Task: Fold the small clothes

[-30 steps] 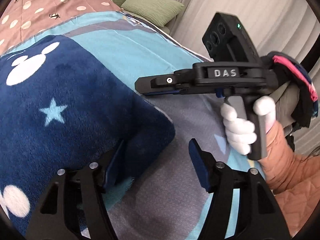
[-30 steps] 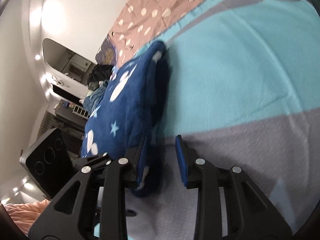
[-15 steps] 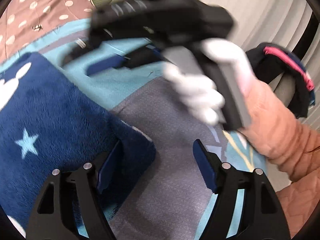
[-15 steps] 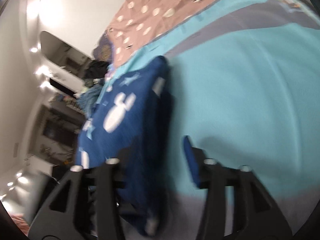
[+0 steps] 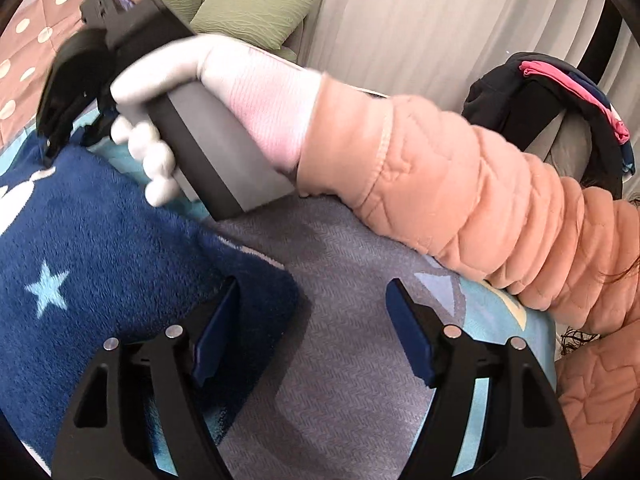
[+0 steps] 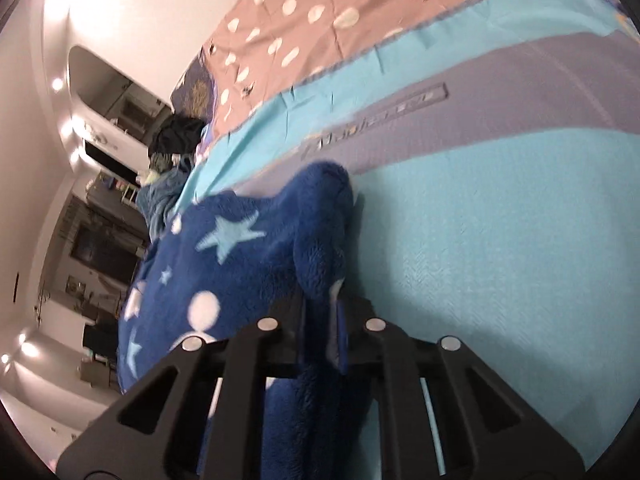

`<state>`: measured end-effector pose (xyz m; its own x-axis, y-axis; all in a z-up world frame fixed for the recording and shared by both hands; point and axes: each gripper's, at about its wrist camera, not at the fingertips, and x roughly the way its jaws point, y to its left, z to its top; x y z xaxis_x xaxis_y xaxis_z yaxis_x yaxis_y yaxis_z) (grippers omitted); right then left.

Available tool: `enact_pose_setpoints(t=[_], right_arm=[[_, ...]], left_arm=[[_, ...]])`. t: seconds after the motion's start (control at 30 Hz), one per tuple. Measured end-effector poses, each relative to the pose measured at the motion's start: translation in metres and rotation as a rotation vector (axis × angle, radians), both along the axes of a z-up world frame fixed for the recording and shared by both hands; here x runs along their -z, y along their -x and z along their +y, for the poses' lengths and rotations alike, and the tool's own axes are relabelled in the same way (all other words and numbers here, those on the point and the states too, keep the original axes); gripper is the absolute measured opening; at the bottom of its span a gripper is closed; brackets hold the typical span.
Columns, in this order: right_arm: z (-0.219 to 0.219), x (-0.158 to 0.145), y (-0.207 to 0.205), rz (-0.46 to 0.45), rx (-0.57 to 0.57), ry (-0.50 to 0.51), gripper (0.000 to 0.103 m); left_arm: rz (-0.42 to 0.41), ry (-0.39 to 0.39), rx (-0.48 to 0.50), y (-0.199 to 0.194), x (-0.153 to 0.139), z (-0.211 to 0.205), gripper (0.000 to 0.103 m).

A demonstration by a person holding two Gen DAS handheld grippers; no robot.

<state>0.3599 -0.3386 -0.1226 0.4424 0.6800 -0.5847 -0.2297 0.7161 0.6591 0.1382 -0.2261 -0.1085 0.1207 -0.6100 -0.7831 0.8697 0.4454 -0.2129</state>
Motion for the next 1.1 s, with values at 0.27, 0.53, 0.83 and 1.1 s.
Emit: enact_pose_setpoints(t=[0.27, 0.53, 0.83, 1.1], right_arm=[[-0.04, -0.027, 0.04, -0.026, -0.033, -0.031, 0.03], [-0.037, -0.019, 0.088, 0.023, -0.048, 0.063, 0.033], [-0.077, -0.051, 0.188, -0.087, 0.055, 0.132, 0.042], [-0.066, -0.023, 0.174, 0.024, 0.002, 0.051, 0.053]], left_arm=[[0.037, 0.068, -0.011, -0.004, 0.0, 0.012, 0.073], [-0.055, -0.004, 0.017, 0.009, 0.001, 0.014, 0.074], [-0.477, -0.306, 0.021, 0.04, 0.006, -0.012, 0.062], [-0.351, -0.239, -0.09, 0.002, -0.018, 0.002, 0.019]])
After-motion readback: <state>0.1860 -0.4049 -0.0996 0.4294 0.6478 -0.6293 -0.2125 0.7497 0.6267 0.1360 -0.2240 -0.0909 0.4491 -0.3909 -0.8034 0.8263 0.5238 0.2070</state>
